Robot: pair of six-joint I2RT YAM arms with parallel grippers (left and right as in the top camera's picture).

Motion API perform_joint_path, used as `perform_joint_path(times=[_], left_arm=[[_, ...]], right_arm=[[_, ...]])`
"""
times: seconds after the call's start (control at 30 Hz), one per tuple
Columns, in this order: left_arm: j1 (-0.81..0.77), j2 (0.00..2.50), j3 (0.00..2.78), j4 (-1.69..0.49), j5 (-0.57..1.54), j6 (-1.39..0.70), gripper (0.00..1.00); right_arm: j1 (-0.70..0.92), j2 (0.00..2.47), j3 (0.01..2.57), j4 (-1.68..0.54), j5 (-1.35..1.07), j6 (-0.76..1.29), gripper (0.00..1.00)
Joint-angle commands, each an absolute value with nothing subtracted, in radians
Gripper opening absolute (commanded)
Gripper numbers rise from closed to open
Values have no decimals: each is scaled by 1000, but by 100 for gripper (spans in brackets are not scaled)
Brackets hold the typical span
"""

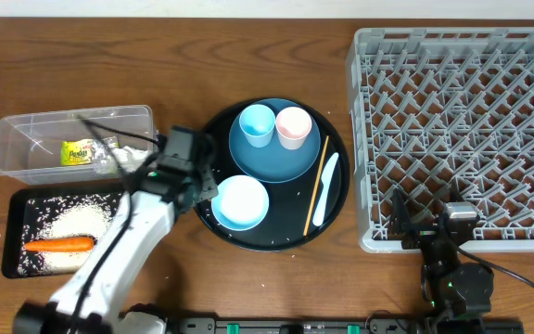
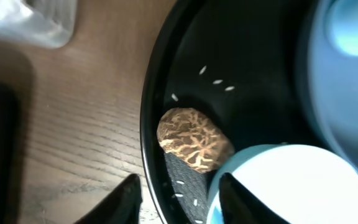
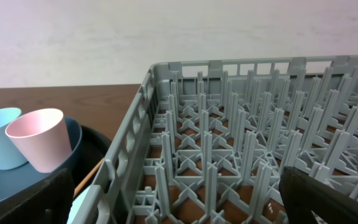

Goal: Sort waste into correct bins and load items into the dishwasher rack
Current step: 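Swing the left gripper back right toward the brown cookie, then lower the left gripper over the brown cookie on the round tray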

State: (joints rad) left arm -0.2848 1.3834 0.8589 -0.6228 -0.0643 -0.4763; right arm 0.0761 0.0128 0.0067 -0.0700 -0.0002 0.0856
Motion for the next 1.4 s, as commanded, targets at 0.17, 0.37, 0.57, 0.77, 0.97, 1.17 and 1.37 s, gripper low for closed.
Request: perform_joint_path(times=[0.17, 0.37, 0.57, 0.77, 0.97, 1.17, 1.37], left_arm=[[-298, 1514, 862, -623, -123, -495, 13], [-298, 1504, 862, -612, 17, -493, 10], [-299, 1503, 862, -604, 125, -490, 10], [-299, 1503, 862, -599, 286, -438, 10], [-299, 1503, 862, -593, 355, -383, 10], [-299, 1501, 896, -589, 278, -307, 17], [-299, 1501, 941, -578, 162, -333, 36]], right_arm=[[59, 13, 6, -75, 7, 73, 99], [59, 13, 6, -75, 7, 73, 99], [59, 13, 6, -75, 7, 73, 99], [59, 13, 6, -75, 7, 73, 99], [59, 13, 6, -75, 7, 73, 99], [59, 13, 6, -75, 7, 73, 99], [59, 13, 6, -75, 7, 73, 99]])
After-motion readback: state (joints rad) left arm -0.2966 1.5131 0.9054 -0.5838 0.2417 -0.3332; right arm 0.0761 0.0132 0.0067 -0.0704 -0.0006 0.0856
